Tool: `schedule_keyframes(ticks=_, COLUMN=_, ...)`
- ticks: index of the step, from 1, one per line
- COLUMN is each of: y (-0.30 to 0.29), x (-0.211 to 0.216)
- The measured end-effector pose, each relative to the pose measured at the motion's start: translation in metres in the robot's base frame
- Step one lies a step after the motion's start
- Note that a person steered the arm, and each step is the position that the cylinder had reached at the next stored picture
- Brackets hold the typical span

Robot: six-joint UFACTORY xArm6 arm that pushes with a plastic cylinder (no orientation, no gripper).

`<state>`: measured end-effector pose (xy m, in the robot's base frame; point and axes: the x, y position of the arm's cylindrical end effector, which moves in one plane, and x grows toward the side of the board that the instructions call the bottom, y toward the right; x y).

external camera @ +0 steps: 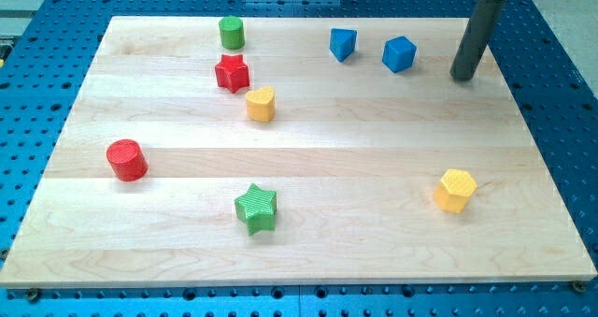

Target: Move the hexagon to the bottom right side of the board

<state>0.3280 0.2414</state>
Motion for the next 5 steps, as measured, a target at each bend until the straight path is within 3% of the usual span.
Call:
schedule_keyframes(ticks=2, y=-0.021, x=0.066)
schedule_keyframes(ticks=5, y=-0.005, x=0.089)
